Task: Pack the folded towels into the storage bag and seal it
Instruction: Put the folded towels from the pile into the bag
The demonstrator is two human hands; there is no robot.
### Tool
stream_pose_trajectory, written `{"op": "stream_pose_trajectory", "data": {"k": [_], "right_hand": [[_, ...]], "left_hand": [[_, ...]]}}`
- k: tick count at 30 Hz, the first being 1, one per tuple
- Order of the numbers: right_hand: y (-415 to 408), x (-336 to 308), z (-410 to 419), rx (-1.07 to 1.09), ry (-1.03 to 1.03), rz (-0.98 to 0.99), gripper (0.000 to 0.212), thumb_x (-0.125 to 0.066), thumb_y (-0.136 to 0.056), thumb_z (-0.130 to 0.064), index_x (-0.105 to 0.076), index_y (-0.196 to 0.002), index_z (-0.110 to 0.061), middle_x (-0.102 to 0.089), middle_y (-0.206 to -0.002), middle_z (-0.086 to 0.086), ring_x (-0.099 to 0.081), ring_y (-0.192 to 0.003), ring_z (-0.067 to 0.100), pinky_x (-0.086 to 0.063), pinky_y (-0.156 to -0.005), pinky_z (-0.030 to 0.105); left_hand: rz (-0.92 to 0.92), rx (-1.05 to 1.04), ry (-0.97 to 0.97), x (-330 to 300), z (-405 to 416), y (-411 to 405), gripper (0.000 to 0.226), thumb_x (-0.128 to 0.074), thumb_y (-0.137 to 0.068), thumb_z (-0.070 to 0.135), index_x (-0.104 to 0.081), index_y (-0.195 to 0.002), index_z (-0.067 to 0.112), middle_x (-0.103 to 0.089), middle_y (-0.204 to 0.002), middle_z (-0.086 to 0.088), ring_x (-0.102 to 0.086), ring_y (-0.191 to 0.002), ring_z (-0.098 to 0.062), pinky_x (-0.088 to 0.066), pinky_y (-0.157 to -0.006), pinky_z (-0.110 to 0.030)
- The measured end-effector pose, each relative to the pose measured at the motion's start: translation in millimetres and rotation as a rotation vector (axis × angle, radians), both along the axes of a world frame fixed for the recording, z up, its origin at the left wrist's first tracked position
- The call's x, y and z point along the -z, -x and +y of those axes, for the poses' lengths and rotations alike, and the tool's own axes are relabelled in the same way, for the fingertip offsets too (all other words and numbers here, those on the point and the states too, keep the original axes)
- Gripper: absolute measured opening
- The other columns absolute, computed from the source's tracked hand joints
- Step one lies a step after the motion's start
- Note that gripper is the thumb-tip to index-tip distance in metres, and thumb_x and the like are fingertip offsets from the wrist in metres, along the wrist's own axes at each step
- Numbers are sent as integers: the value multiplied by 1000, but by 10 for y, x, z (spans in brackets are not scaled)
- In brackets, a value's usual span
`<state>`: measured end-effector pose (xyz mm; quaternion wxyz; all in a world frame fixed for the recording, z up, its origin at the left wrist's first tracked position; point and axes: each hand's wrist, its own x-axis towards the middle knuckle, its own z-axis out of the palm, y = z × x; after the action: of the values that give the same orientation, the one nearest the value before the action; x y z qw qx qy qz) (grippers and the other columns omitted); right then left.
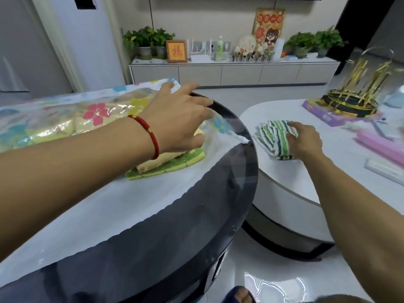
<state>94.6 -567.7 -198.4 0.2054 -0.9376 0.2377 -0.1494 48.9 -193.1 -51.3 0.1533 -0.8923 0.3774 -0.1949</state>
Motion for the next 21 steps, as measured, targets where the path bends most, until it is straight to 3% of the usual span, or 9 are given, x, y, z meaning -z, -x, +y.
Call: {"op": "stream_pose_trajectory", "data": {"k": [5,11,13,17,21], "right_hand": [[-134,169,-131,145,-63,271,47,-66,-94,-51,-55,-139,-44,-58,-137,21,-48,-128,47,-35,-111,49],[147,6,-135,15,-235,355,59,-88,-78,-39,-58,-127,-23,-62,-130,14,-56,-123,38,-44,-107,47],[406,-33,-58,7,-319,268,61,-93,-72,-34,-61,-121,-16,-62,-129,13,-58,-120,35,-49,-95,42],[1099,-136,168,-33,-664,-12,39,-93,-73,-22,-68,-101,-11,-72,-112,20,-69,-92,34,-58,-82,53],[1784,-566,498,-189,-801,-125,30,-91,-75,-23,-71,-95,-12,-73,-104,20,-68,-77,28,-58,-73,49]], "left_hand": [[17,-11,34,36,-7,-39,47,-49,-85,51,-59,-128,36,-45,-150,11,-27,-143,-30,-36,-103,-55],[33,-61,26,14,49,34,47,-49,-88,51,-53,-133,41,-39,-154,8,-25,-143,-30,-33,-105,-54],[29,-92,15,-25,135,93,47,-52,-87,46,-52,-134,43,-40,-153,8,-28,-141,-31,-35,-103,-54],[24,-195,-25,-104,471,248,45,-56,-86,47,-53,-131,45,-46,-145,6,-36,-133,-31,-40,-98,-55],[41,-359,-31,-158,972,443,48,-56,-84,44,-51,-131,49,-39,-148,5,-33,-132,-35,-38,-97,-61]]}}
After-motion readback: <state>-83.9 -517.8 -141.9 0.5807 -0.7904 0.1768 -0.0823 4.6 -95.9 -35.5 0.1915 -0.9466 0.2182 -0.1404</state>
